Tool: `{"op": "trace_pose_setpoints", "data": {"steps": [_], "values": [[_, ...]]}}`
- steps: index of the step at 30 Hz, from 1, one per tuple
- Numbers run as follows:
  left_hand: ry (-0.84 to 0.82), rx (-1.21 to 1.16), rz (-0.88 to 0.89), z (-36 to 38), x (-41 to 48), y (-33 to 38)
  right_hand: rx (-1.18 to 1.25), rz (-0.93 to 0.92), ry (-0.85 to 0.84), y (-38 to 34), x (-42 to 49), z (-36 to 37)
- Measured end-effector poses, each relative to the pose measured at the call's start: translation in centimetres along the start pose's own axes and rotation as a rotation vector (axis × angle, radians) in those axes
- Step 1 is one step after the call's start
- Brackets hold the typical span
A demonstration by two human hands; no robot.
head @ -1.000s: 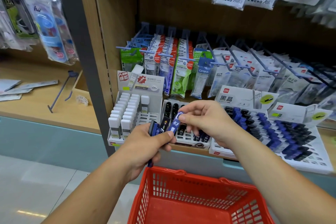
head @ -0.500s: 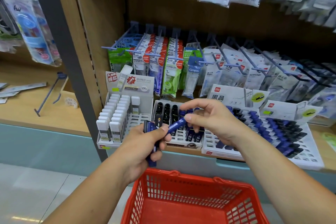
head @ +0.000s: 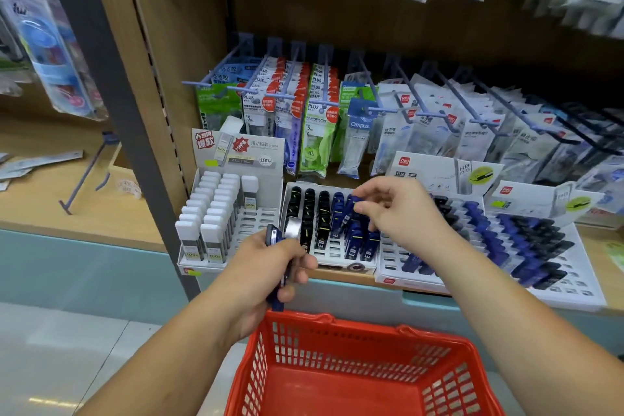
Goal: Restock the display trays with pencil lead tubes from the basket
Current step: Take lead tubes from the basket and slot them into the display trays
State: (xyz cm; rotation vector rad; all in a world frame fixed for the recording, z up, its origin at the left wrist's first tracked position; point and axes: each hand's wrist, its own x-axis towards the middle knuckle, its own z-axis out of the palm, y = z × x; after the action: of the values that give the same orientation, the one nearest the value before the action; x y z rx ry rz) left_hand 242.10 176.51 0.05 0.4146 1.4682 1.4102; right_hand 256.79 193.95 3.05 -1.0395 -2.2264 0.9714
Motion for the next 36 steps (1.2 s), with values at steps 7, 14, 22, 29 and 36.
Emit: {"op": "trace_pose_setpoints", "data": {"steps": [7,14,22,29,36], "values": [[0.033,0.041,0.013,-0.3,-1.2,0.6,-0.196,-0.01,-0.02,1.0,0.2,2.0],[0.021,0.058,0.047,-1.1,-1.2,0.5,-0.292,-0.014,-0.073,1.1,0.4,2.3],[0.003,0.065,0.081,-1.7,-1.1,0.4,-0.46,-0.118,-0.024,0.5,-0.1,2.8],[0.008,0.136,0.15,-1.8,-0.9,0.1,-0.093,-0.136,-0.075,-0.5,-0.8,2.5],[0.052,0.109,0.241,-1.3,-0.6,0.0,0.102,-0.09,-0.423,-3.1,-2.2,2.6]]}}
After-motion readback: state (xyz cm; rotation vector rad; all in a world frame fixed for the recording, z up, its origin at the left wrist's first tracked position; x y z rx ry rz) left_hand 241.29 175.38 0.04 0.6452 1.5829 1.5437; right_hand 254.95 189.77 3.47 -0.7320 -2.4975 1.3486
